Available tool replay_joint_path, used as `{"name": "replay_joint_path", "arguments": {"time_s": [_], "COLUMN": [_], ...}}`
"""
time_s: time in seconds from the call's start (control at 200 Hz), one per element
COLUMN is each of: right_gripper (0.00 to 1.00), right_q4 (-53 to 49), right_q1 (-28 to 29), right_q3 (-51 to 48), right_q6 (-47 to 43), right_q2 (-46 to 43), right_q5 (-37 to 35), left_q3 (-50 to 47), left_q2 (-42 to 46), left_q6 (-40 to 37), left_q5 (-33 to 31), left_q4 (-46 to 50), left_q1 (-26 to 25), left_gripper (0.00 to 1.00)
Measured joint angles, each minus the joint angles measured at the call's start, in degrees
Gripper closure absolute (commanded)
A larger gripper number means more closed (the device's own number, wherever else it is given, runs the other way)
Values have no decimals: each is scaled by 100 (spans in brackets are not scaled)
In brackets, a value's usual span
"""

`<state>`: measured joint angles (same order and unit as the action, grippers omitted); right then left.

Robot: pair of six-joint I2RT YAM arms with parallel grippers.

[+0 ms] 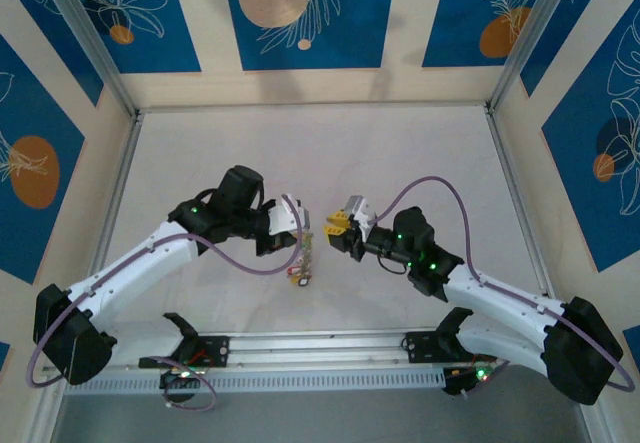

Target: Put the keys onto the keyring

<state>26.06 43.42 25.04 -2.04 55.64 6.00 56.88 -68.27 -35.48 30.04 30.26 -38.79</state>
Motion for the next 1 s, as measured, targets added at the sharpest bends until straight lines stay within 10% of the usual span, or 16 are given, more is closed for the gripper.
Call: {"name": "replay_joint_path", "arguments": {"time_s": [0.665, 1.0], "right_gripper": [78, 100], "right_q4": [-861, -793], "right_q1": [-4, 9], "right_q3": [461, 461], "right_q6": [-1558, -1539], "right_q2": [396, 459], "right_q5": [1207, 1311], "left_q3": [-334, -411], "left_q2": [31, 50], "left_q6": [-63, -66], "left_q5": [748, 852], "left_q4": [-610, -752], "left_q1": [44, 92], "left_gripper": [100, 100]}}
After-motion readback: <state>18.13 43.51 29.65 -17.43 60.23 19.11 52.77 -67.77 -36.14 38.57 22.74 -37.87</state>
